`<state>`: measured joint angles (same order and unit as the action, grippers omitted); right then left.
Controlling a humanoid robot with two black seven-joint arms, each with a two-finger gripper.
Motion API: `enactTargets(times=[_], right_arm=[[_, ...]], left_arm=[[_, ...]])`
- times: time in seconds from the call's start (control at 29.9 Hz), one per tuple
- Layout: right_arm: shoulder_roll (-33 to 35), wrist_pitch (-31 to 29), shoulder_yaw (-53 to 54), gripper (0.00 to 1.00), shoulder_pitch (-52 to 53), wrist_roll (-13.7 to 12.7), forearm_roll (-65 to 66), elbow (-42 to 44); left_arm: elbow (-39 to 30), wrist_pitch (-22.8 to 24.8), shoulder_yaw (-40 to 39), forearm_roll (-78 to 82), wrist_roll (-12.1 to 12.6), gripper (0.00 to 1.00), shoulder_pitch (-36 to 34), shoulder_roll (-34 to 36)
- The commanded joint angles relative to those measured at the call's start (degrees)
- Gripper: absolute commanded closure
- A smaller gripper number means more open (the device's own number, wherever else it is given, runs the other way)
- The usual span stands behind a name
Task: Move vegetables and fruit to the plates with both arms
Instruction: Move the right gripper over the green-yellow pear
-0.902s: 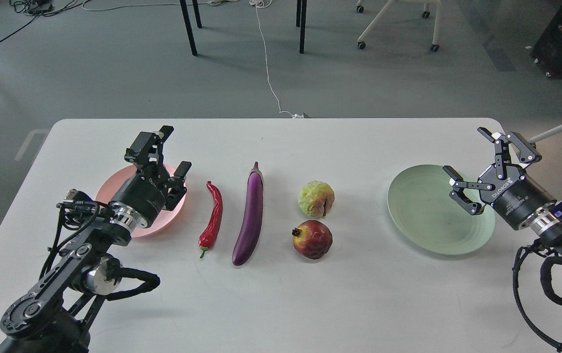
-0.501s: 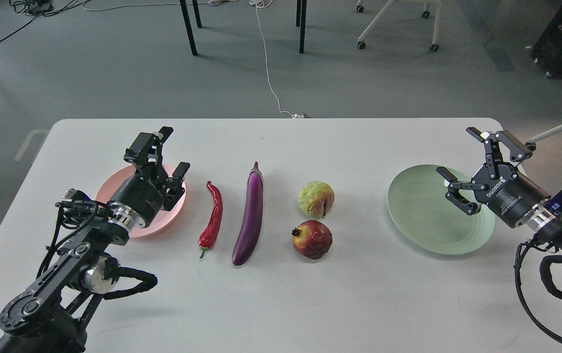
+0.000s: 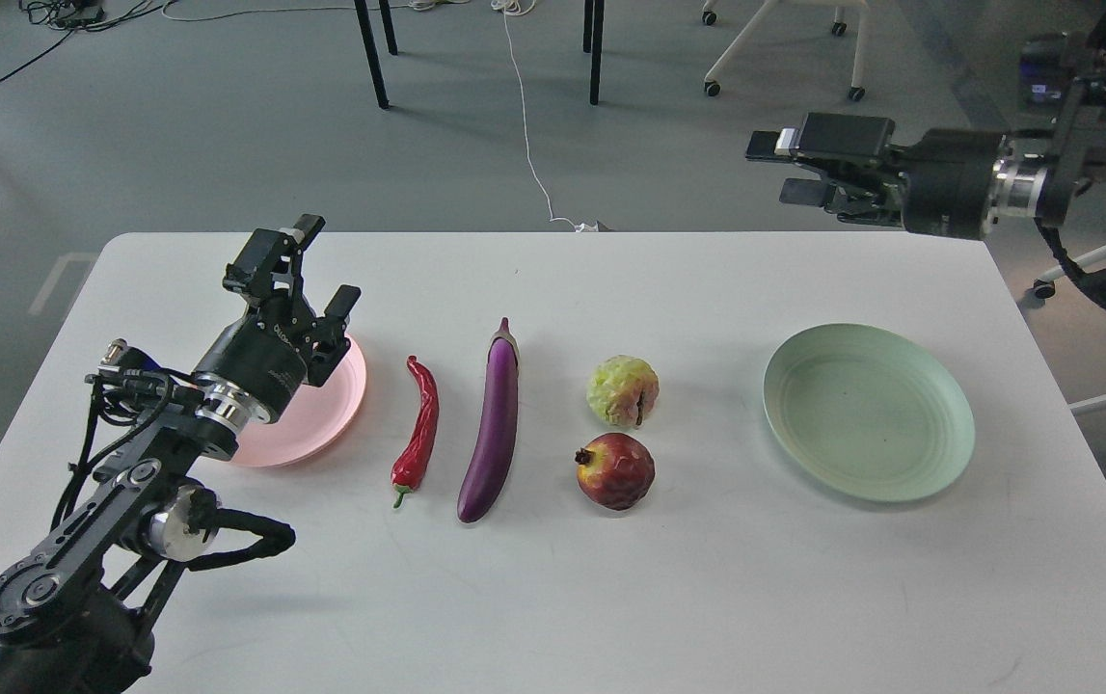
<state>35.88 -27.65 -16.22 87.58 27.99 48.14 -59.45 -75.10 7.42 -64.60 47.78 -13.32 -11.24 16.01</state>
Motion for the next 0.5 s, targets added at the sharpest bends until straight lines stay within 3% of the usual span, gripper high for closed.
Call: enactTargets(times=[0.0,0.23,0.47], right_arm=[[-11.15,4.60,-12.14,0.02,7.69,0.01,6.60,2.22],[-29.01,12.26,-27.62,0.01,7.97,0.01,11.98,10.31],[-35.00,14.91,-31.86,0.01,2.96,0.01,11.89,14.09]], left_arm=[[-1.27,-0.30,0.00,0.21,-0.30,0.02,0.95,-0.11],[-3.03,-0.48,-0.62,0.29,-0.30,0.02,1.83,0.60],[-3.03,-0.48,-0.97,0.29,-0.48,0.02,2.10,0.95]])
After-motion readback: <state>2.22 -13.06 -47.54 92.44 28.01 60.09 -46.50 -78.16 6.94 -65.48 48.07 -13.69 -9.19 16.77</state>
